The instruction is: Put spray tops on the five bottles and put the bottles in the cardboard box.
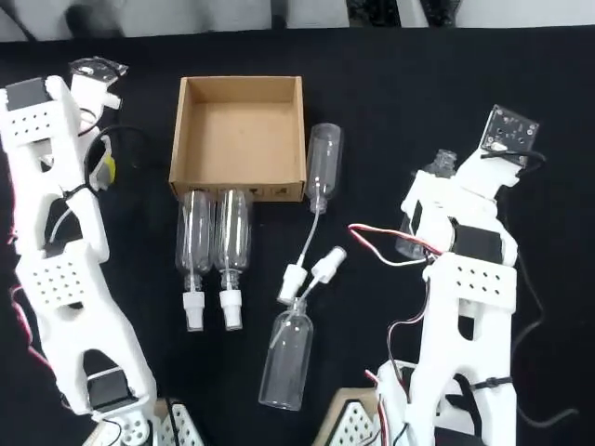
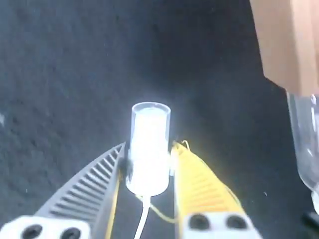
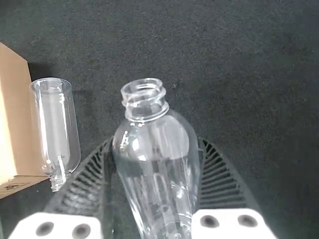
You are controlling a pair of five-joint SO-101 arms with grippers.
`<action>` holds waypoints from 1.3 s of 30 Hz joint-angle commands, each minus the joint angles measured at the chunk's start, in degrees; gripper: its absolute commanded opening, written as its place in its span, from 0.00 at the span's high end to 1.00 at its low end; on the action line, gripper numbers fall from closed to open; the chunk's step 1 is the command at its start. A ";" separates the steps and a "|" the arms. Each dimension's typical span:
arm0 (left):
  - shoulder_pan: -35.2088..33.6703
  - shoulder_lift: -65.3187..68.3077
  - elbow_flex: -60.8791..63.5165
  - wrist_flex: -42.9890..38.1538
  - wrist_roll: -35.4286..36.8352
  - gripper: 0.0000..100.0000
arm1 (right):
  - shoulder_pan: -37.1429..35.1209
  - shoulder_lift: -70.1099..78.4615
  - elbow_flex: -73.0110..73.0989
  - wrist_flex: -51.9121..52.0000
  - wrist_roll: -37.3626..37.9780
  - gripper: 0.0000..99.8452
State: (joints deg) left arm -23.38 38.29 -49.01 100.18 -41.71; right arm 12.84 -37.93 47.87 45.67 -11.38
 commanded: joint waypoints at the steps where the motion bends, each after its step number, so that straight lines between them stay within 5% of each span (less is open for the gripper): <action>1: -0.57 -10.02 4.00 0.70 0.62 0.94 | 0.97 -2.15 0.22 -1.49 -0.18 0.92; 10: -0.22 -21.98 16.48 0.70 0.88 0.93 | -0.44 -2.51 0.13 -1.49 -0.62 0.92; 25: 4.44 -36.84 23.25 0.53 33.14 0.94 | -3.08 -2.51 0.04 -1.14 -0.62 0.92; 39: 7.25 -45.36 23.25 0.53 52.31 0.94 | -5.98 -2.51 0.04 -0.97 -0.53 0.92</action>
State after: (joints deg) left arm -18.46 -2.68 -25.19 100.44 7.52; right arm 8.44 -37.93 47.87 45.67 -11.38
